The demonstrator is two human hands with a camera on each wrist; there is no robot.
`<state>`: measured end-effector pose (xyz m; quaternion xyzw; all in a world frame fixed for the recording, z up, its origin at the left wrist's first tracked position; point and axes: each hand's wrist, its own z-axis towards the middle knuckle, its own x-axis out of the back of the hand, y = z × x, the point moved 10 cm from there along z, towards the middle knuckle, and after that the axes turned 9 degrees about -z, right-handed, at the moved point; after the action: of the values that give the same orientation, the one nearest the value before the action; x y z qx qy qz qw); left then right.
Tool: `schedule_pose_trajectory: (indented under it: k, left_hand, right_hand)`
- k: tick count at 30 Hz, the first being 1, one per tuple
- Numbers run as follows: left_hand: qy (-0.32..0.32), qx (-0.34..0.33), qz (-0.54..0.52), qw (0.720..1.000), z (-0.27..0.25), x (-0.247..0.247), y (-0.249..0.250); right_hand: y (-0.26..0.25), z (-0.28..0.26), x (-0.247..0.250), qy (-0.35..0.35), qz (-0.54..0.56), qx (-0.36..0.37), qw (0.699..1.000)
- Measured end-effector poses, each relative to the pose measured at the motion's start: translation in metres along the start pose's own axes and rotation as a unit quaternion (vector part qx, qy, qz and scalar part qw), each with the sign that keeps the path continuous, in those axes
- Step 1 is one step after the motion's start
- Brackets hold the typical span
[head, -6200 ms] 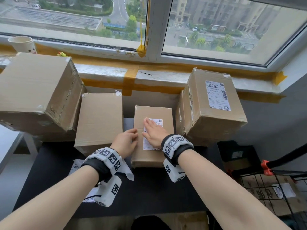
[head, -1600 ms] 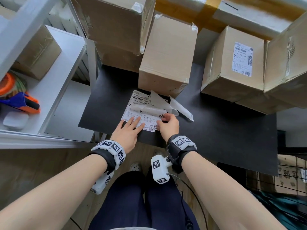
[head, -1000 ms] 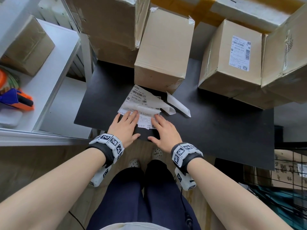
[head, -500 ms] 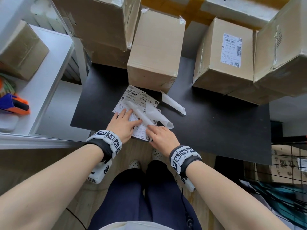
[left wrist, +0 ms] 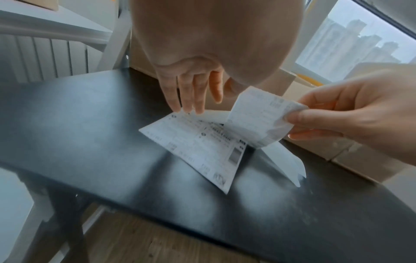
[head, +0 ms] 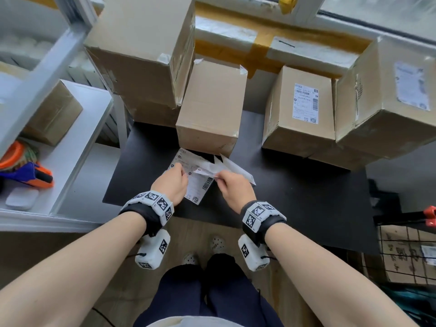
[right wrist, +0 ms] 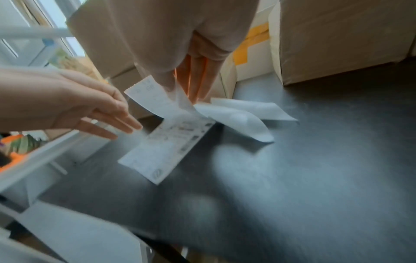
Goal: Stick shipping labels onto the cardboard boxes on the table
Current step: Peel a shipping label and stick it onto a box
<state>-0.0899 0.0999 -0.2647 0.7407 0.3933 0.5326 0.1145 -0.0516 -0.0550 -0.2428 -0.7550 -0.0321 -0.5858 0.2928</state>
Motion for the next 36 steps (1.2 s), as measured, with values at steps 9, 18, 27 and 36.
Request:
schedule_pose_trajectory:
  k: [9,18,27,36]
  left_hand:
    - [-0.017,-0.026,-0.275,0.961,0.010,0.029,0.056]
    - [-0.011,0.012,-0.432,0.902,0.013,0.075,0.085]
    - [0.007,-0.035,-0.455,0.890,0.003,0.108,0.110]
    - [0.018,-0.050,-0.454,0.890,-0.005,0.115,0.114]
  right_hand:
    - [-0.011,0.036,0.065,0.039,0.083,-0.007,0.996]
    - [-0.038,0.058,0.098,0.048,0.218,0.012,0.975]
    - [-0.058,0.062,0.115,0.038,0.362,0.012,0.931]
    - [-0.064,0.056,0.122,0.049,0.394,0.027,0.917]
